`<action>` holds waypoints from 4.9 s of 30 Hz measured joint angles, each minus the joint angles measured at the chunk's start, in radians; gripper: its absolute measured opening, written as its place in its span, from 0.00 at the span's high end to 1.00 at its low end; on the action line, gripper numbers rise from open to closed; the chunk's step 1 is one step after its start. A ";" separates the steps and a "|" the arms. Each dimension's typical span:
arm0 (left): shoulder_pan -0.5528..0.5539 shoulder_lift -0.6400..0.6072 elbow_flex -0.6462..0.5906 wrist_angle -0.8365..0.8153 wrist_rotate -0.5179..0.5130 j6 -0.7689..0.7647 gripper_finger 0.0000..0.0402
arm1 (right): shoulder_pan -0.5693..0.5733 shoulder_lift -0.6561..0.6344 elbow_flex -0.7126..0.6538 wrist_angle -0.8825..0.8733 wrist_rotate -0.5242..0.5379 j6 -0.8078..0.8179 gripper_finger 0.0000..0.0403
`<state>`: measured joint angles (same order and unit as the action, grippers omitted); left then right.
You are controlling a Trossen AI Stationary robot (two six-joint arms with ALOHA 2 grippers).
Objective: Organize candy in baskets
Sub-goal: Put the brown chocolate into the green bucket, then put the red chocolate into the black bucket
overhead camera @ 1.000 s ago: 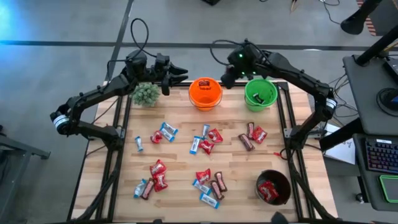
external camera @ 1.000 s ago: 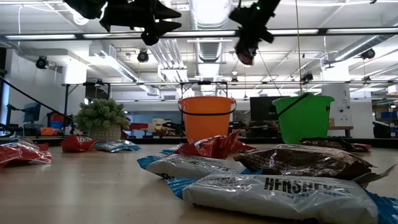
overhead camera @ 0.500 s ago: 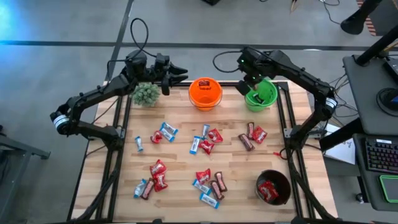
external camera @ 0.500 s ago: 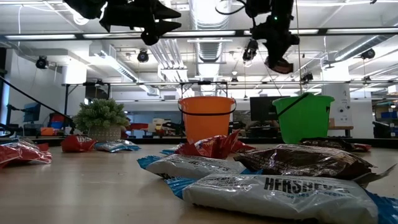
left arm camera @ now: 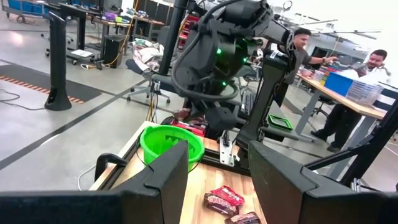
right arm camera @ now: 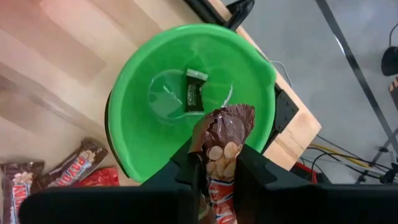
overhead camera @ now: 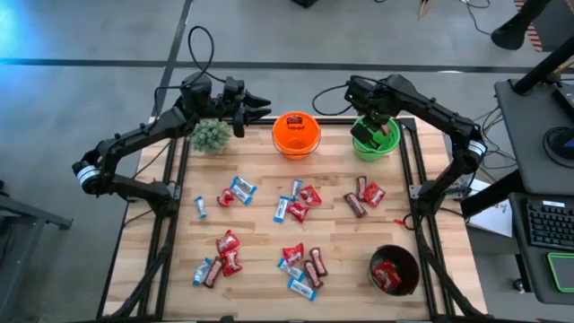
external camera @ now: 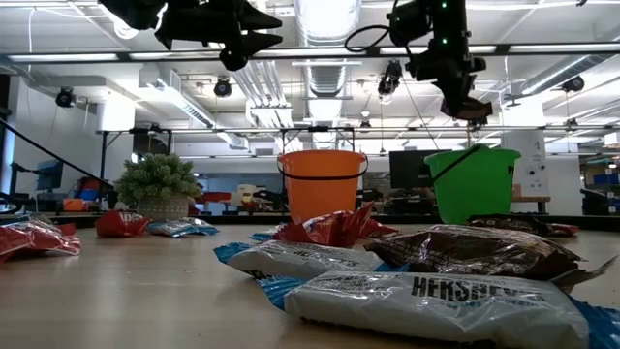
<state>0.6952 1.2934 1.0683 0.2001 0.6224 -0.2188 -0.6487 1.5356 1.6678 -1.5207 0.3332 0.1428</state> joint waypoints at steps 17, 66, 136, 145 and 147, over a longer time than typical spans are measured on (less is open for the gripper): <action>0.000 0.000 0.000 0.000 0.000 0.000 0.62 | 0.001 -0.033 -0.036 0.016 -0.017 0.030 0.65; 0.000 -0.319 -0.001 -0.486 0.226 0.131 0.62 | 0.456 -0.034 -0.054 0.309 -0.357 0.179 0.65; -0.337 -0.430 -0.050 -1.286 -0.188 -0.091 0.48 | 0.496 -0.230 -0.050 0.078 -0.358 0.325 0.64; -0.460 -0.370 -0.070 -1.246 -0.299 -0.139 0.48 | 0.496 -0.317 -0.050 0.082 -0.260 0.382 0.64; -0.484 -0.351 -0.070 -1.247 -0.300 -0.146 0.48 | 0.495 -0.322 -0.050 0.082 -0.209 0.382 0.64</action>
<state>0.2109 0.9419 0.9985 -1.0468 0.3223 -0.3647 -0.1535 1.2133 1.6176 -1.4391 0.1242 0.5250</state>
